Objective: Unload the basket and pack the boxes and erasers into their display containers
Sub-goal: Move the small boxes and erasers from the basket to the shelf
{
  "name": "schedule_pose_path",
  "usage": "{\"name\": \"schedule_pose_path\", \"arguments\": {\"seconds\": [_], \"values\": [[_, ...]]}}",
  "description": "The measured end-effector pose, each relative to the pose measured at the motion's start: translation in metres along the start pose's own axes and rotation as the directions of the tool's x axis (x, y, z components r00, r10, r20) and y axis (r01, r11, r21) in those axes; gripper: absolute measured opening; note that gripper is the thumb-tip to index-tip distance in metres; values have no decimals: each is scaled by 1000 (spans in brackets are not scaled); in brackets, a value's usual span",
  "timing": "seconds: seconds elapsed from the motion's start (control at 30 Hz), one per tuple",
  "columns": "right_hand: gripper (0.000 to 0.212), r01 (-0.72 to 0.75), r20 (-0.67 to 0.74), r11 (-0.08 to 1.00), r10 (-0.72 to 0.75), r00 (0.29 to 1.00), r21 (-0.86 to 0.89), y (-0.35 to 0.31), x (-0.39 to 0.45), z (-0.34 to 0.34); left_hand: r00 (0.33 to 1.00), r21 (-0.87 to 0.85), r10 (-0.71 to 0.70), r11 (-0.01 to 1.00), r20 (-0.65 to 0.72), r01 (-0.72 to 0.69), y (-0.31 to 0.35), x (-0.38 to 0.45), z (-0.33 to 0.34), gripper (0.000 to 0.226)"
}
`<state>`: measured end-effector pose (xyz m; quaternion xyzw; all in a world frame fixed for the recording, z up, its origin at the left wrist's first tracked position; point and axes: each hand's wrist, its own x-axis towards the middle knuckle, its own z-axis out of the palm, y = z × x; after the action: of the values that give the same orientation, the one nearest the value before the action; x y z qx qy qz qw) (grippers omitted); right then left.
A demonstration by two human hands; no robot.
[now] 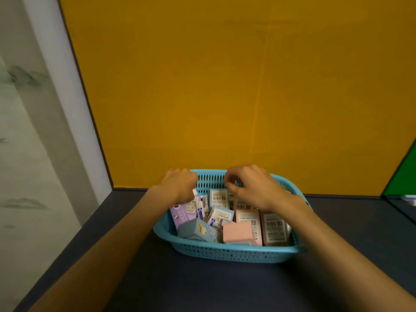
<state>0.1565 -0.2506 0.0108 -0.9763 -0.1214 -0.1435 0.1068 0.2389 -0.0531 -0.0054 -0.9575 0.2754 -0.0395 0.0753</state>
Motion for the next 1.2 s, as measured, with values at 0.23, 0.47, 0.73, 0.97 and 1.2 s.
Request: {"name": "schedule_pose_path", "arguments": {"seconds": [0.23, 0.47, 0.73, 0.97, 1.2], "values": [[12, -8, 57, 1000, 9, 998, -20, -17, 7, 16, 998, -35, 60, 998, 6, -59, -4, 11, 9, 27], [13, 8, 153, 995, 7, 988, -101, -42, 23, 22, 988, -294, 15, 954, -155, -60, -21, 5, 7, 21], [33, 37, 319, 988, 14, 948, -153, -55, 34, 31, 984, -968, -141, 238, -112, -76, -47, -25, -20, 25], [43, 43, 366, 983, 26, 930, -177, -57, 45, 38, 972, -978, -183, 174, -147, -115, -59, -46, -23, 32], [36, 10, 359, 997, 19, 933, -78, -58, 46, 45, 962, -986, -235, 124, -143, -116, -64, -52, -18, 31]]}}
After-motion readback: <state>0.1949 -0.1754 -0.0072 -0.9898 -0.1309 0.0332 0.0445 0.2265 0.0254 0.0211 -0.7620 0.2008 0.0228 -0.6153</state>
